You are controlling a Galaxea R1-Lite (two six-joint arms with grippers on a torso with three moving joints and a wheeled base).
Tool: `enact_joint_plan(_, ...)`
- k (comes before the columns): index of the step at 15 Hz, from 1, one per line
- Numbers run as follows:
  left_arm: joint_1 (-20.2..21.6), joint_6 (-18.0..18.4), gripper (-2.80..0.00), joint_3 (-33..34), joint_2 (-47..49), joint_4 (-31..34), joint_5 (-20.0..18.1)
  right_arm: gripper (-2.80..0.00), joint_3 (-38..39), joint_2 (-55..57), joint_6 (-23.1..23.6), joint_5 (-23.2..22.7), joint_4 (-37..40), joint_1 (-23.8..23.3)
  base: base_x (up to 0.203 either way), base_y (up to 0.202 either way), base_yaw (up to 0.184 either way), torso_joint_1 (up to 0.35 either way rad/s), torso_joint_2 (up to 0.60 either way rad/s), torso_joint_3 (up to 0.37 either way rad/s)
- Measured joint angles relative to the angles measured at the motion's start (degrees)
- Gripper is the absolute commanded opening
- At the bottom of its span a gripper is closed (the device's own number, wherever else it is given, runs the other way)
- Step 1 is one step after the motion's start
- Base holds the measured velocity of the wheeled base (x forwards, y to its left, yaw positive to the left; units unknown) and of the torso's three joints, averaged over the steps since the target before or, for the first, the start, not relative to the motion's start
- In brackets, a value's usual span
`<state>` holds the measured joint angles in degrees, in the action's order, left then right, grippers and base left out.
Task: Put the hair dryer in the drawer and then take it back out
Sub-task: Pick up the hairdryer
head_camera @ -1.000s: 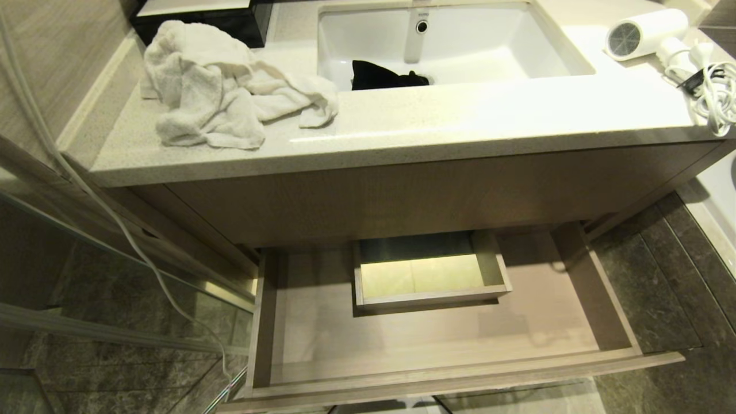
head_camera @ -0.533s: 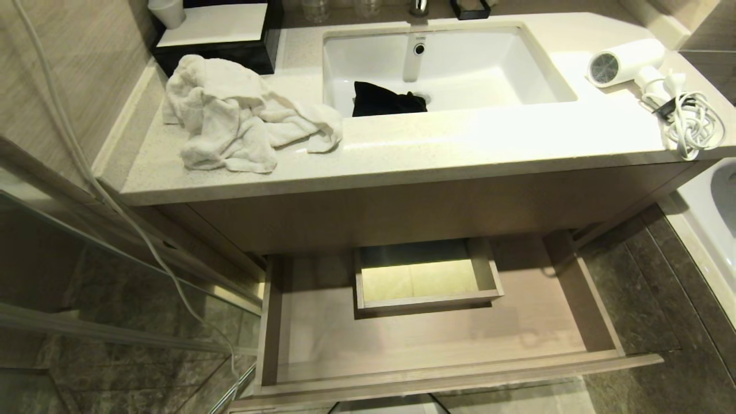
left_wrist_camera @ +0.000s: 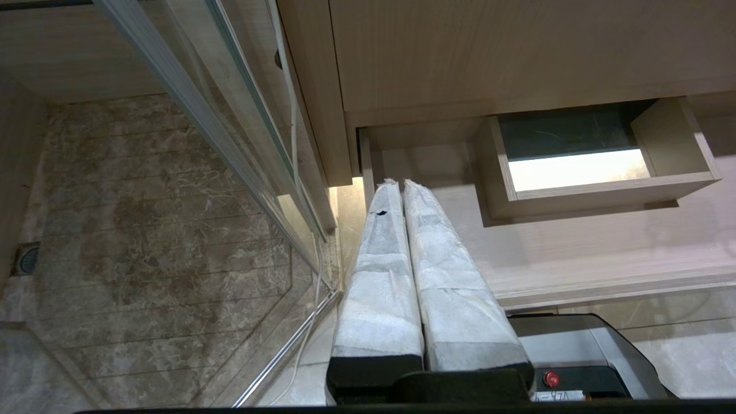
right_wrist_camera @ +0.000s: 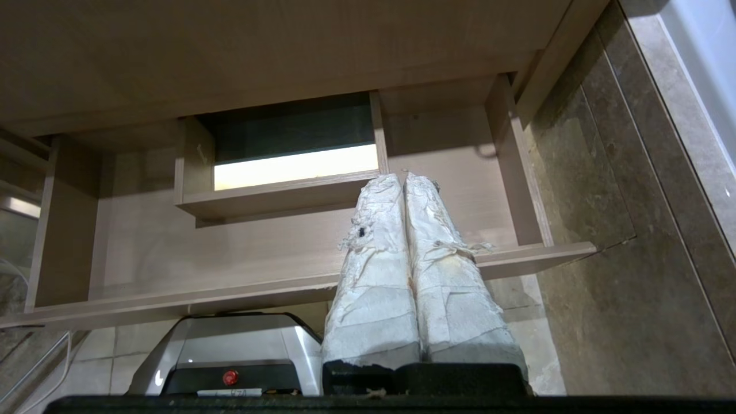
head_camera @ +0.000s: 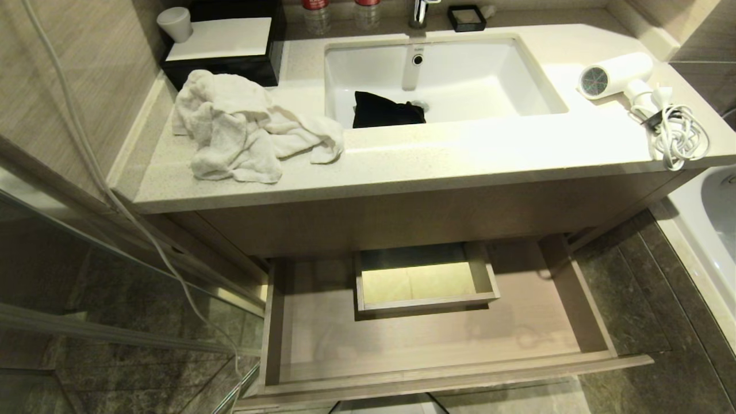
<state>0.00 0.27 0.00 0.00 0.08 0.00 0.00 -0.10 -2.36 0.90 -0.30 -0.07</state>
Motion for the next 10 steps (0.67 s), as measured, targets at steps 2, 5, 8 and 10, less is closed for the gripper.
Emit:
enact_joint_plan(2,0.0,0.0,-2.8,0.0,0.0,0.0,0.0,-2.8,0.0,0.0,0.0,0.0,0.0,0.0,0.0,0.0,0.0,0.0,0.0,0.0)
enact_joint_plan(5,0.0,0.0,-2.8,0.0,0.0,0.0,0.0,-2.8,0.0,0.0,0.0,0.0,0.0,0.0,0.0,0.0,0.0,0.0,0.0,0.0)
enact_joint_plan(8,0.0,0.0,-2.8,0.0,0.0,0.0,0.0,-2.8,0.0,0.0,0.0,0.0,-0.1,0.0,0.0,0.0,0.0,0.134,-0.25,-0.125)
enact_joint_plan(10,0.0,0.0,-2.8,0.0,0.0,0.0,0.0,-2.8,0.0,0.0,0.0,0.0,-0.1,0.0,0.0,0.0,0.0,0.164,-0.32,-0.153)
